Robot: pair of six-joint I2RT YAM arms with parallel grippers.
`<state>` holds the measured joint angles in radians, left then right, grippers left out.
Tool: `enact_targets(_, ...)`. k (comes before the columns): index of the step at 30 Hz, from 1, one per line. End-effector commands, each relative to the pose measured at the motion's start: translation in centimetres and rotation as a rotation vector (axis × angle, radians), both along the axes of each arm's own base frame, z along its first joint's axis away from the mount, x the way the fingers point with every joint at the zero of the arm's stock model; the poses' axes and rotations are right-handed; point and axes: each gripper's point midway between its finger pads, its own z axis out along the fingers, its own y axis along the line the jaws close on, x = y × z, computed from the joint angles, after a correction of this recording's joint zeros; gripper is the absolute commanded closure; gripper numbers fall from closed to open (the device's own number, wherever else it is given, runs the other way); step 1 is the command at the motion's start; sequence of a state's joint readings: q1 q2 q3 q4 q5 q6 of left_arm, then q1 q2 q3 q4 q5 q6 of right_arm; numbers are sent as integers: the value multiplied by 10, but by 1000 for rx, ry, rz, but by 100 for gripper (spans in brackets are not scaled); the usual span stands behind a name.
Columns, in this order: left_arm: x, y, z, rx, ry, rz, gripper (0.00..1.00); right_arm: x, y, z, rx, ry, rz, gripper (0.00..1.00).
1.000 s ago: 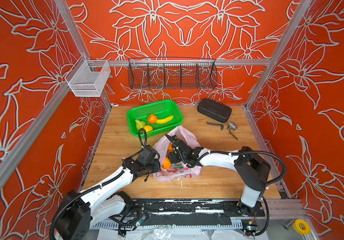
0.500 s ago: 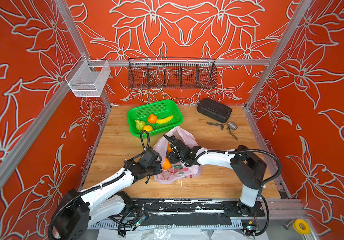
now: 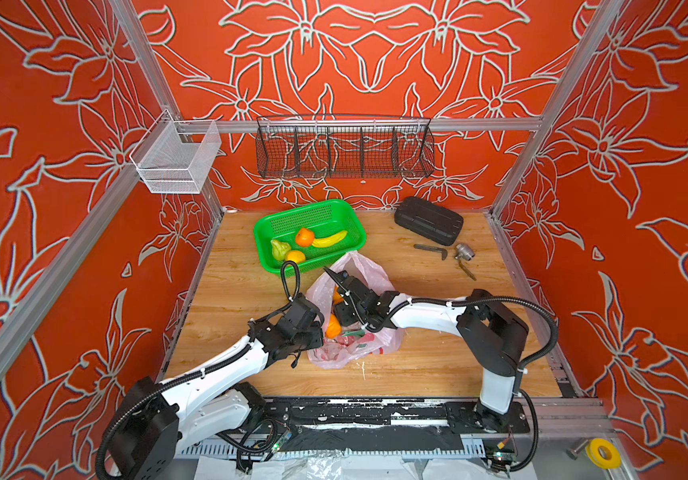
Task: Untie the knot of the plastic bag and take out the fruit
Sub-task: 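Grasp another orange inside the bag with the right gripper and lift it out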
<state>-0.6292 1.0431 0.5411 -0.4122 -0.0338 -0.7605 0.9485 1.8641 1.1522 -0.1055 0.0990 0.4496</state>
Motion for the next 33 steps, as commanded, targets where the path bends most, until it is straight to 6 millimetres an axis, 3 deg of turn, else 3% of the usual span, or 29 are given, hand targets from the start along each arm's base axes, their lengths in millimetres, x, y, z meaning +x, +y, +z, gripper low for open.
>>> enact_targets(1, 2, 2, 5, 15, -17, 8, 61, -3, -3, 28, 69, -23, -15, 51)
enact_targets(6, 3, 2, 9, 16, -27, 4, 51, -6, -5, 52, 129, -46, -22, 52)
enact_targets(15, 5, 3, 23, 19, -63, -5, 40, -14, -12, 98, 257, -81, -37, 53)
enact_targets(19, 8, 2, 47, -14, -136, -18, 34, -18, -17, 123, 327, -101, -44, 52)
enact_targets(26, 16, -15, 105, -102, -309, -122, 28, -20, -35, 172, 471, -137, -85, 52)
enact_targets(33, 23, -56, 198, -174, -714, -446, 16, -13, -61, 235, 674, -140, -141, 52)
